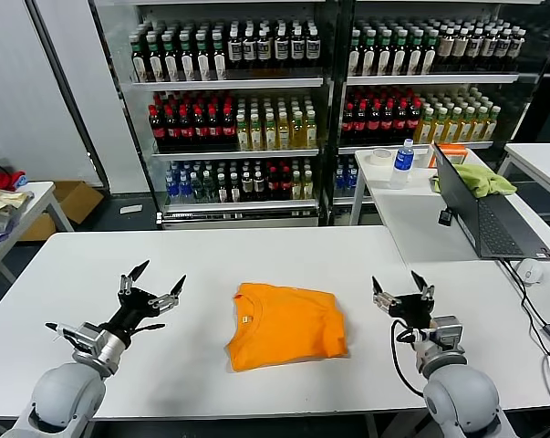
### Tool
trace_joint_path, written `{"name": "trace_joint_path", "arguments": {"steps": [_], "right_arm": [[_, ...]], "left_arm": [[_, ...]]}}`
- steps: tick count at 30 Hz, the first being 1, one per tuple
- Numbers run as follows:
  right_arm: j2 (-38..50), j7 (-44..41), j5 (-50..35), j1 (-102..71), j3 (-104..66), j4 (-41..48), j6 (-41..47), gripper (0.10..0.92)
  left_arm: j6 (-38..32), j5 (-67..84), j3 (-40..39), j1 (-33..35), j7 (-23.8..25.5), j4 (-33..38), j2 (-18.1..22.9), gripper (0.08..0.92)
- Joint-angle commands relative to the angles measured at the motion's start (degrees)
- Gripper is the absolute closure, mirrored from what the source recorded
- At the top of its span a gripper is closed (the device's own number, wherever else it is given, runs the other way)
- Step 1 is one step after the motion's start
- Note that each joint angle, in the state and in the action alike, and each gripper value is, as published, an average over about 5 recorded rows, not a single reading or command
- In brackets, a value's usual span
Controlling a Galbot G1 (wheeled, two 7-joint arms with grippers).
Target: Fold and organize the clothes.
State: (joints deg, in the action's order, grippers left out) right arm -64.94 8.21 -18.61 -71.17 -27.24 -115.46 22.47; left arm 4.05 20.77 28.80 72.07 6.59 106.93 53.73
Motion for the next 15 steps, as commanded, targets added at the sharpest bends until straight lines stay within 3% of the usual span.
{"name": "trace_joint_path", "arguments": {"steps": [1, 15], "right_arm": [[-0.6, -2.1, 12.2, 3.3, 0.6, 8.5, -11.0, 0.205], [0.0, -2.1, 7.3, 4.6, 0.3, 6.9, -6.8, 0.203]], "left_arm": [[-1.3, -3.7, -3.9, -3.1, -0.3, -3.2, 3.0, 0.177], [-2.2, -3.1, -3.1, -4.5, -0.7, -5.3, 3.1, 0.177]]}}
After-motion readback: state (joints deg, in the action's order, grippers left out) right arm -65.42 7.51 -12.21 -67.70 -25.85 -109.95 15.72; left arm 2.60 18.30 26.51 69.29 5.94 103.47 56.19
